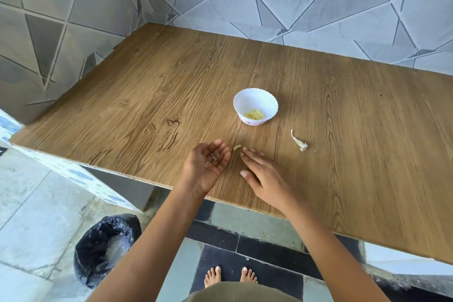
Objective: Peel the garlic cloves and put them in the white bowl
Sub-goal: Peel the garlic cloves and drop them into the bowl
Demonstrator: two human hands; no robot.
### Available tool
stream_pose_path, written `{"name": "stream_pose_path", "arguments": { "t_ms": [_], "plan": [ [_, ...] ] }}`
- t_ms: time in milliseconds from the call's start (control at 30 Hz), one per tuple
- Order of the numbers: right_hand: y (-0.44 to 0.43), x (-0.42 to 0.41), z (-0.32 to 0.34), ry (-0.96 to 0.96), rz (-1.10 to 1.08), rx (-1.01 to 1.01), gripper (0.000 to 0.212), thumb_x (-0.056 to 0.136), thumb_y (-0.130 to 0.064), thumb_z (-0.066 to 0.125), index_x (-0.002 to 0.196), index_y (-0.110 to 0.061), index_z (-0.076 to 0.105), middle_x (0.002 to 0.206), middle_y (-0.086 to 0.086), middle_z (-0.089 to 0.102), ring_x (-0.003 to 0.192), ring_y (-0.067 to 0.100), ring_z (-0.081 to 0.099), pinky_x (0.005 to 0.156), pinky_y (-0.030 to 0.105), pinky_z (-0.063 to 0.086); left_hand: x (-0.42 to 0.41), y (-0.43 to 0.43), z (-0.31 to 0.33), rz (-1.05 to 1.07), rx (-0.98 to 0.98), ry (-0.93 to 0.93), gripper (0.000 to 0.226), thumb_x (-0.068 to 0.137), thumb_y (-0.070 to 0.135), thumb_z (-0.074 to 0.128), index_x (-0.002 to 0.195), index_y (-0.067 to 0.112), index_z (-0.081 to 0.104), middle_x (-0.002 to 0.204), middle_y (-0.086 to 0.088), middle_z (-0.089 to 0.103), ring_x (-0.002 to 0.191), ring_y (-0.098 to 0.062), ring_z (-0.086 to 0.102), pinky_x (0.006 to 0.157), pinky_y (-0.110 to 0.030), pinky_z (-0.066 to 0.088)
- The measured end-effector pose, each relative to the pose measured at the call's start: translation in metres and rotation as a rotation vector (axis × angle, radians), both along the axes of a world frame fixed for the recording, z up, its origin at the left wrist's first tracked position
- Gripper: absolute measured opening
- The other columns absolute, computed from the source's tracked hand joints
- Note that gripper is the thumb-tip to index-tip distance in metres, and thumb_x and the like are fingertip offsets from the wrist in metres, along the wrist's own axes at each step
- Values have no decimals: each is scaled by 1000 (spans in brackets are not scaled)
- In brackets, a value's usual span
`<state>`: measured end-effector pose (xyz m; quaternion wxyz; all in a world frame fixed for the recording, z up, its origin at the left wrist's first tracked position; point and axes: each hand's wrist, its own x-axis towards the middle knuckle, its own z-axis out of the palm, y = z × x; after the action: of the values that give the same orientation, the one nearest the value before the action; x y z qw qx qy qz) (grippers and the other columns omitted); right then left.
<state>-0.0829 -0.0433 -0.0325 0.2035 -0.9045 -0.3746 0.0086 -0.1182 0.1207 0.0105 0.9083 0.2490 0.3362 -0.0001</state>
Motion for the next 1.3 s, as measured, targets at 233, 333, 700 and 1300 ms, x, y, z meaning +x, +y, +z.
{"name": "stream_pose_path", "arguments": {
  "t_ms": [233,333,700,1300],
  "plan": [
    [-38,-9,0,21,-25,151,24,87,-12,64,110,-8,69,116,2,64,96,17,65,81,36,56,3,-3,-2,-15,10,17,38,100,18,32,84,-1,61,84,-15,61,80,-23,60,76,-30,50],
    [-29,-6,4,43,-90,216,16,78,-12,74,94,-9,74,92,0,66,79,13,62,69,32,55,4,-8,-3,-49,9,11,38,100,17,32,85,-1,61,85,-15,62,81,-22,60,76,-30,51],
    [-7,-7,-5,-23,-182,102,8,87,-3,60,81,-7,58,86,1,54,71,18,55,55,29,41,3,-15,-3,-81,44,6,38,100,17,31,86,-1,62,84,-14,63,81,-23,61,76,-31,51],
    [-7,-10,26,-67,-235,507,15,87,-27,57,87,-19,70,89,-11,66,86,12,60,73,29,49,-3,-42,3,-156,5,35,36,99,18,35,86,0,64,71,-11,66,61,-18,64,62,-29,55]
  ]
}}
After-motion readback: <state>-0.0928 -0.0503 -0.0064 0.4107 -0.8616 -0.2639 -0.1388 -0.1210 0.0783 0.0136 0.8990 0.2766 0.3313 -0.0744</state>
